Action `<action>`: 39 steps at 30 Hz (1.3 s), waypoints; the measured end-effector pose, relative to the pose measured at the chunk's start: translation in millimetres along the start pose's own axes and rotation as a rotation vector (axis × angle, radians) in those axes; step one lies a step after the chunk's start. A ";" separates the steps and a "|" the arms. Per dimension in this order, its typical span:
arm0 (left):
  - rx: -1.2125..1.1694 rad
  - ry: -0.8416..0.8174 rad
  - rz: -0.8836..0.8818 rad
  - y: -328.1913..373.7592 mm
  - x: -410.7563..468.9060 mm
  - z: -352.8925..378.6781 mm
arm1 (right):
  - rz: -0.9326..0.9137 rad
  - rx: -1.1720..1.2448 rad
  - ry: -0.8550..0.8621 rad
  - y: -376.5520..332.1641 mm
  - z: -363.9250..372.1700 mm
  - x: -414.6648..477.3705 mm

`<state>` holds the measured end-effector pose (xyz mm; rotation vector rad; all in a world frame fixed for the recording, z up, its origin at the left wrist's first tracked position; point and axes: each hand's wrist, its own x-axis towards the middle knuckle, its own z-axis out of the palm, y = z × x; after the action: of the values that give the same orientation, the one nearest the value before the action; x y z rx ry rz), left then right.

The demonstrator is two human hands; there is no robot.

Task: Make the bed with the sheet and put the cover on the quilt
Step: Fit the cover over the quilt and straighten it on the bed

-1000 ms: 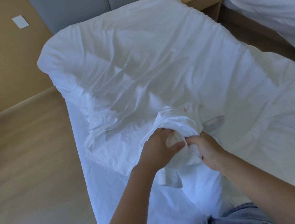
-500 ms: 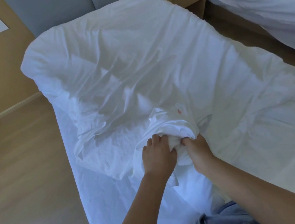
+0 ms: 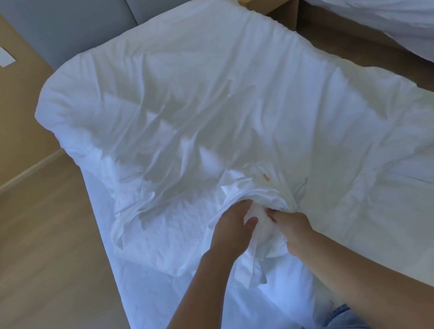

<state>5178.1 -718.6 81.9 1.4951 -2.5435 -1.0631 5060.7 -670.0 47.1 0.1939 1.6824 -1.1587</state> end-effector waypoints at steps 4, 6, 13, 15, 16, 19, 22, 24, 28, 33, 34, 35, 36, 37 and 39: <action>-0.109 0.028 -0.135 4.6 6.6 13.3 | 0.202 0.019 -0.063 9.0 0.1 -3.5; -0.132 0.031 -0.185 5.6 6.8 19.0 | 0.240 -0.006 -0.198 20.1 -1.7 1.2; -0.117 0.331 0.083 17.1 6.0 -0.8 | 0.011 -0.106 -0.592 -7.4 -15.5 -21.2; 0.041 0.471 0.196 20.0 6.7 -7.2 | -0.037 -0.193 -0.712 -17.5 -18.3 -31.3; 0.106 0.540 0.222 21.4 5.3 -9.7 | -0.035 -0.221 -0.756 -20.1 -19.5 -34.8; 0.134 0.607 0.310 18.0 3.7 -17.4 | -0.010 -0.162 -0.815 -24.2 -19.5 -50.7; -0.171 0.530 0.147 17.2 -4.4 -29.7 | -0.041 -0.008 -0.832 -13.2 -11.9 -61.7; -0.328 0.441 -0.025 17.4 -11.0 -32.4 | -0.088 0.027 -0.808 -6.1 -6.1 -66.4; -0.329 0.401 -0.043 12.8 -17.0 -38.6 | -0.120 -0.122 -0.755 -3.6 -2.8 -69.6; -0.232 0.330 0.128 9.1 -14.3 -55.3 | -0.094 -0.457 -0.884 -9.3 1.1 -75.1; -0.230 0.303 0.134 9.6 -13.7 -57.8 | -0.082 -0.469 -0.908 -9.1 1.9 -77.9; -0.238 0.281 0.125 9.4 -11.7 -59.8 | -0.080 -0.461 -0.914 -7.8 2.7 -80.8; -0.257 0.277 0.097 9.3 -9.2 -61.0 | -0.089 -0.429 -0.898 -5.5 3.2 -82.5; -0.285 0.299 0.062 8.8 -6.4 -60.9 | -0.103 -0.378 -0.859 -3.1 3.3 -83.5; -0.341 0.378 -0.008 9.8 -3.3 -58.4 | -0.145 -0.280 -0.744 -0.6 4.2 -80.5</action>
<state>5191.4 -744.9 133.3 1.4483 -1.9925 -1.0322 5099.3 -642.3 112.2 -0.4905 1.1738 -0.9207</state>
